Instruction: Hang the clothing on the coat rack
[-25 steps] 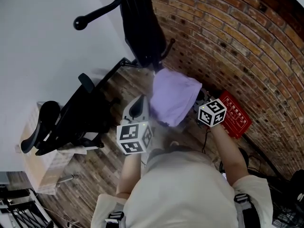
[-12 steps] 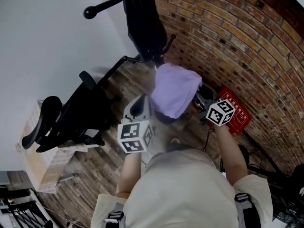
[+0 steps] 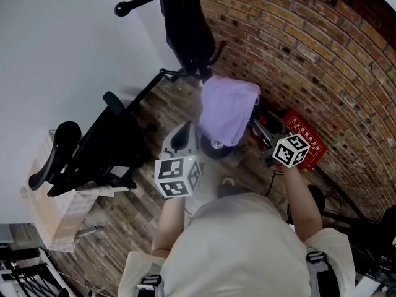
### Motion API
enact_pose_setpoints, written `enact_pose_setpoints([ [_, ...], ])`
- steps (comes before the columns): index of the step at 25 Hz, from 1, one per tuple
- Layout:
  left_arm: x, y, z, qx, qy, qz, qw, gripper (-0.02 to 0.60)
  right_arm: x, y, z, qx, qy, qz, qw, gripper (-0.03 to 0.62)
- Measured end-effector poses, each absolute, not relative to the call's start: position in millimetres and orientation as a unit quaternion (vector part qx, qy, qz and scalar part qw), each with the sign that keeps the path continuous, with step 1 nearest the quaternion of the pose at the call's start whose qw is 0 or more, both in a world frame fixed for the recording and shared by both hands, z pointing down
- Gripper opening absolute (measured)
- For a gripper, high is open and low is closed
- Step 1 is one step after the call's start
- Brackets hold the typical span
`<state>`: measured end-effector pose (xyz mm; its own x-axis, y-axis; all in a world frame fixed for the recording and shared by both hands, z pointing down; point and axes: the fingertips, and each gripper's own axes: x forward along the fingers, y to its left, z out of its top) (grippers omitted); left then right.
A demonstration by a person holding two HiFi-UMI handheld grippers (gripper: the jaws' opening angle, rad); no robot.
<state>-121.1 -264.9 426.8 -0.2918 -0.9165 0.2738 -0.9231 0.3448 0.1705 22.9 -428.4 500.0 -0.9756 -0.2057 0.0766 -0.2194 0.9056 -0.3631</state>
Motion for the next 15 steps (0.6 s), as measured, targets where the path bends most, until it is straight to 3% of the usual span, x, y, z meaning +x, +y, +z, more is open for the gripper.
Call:
enact_pose_setpoints([
  [10, -97, -231, 418, 0.568, -0.807, 0.003, 0.159, 0.003, 38, -368, 483, 0.097, -0.981, 0.163, 0.027, 0.2],
  [15, -80, -203, 423, 0.563, -0.811, 0.002, 0.161, 0.003, 44, -328, 475, 0.102, -0.989, 0.085, 0.064, 0.089],
])
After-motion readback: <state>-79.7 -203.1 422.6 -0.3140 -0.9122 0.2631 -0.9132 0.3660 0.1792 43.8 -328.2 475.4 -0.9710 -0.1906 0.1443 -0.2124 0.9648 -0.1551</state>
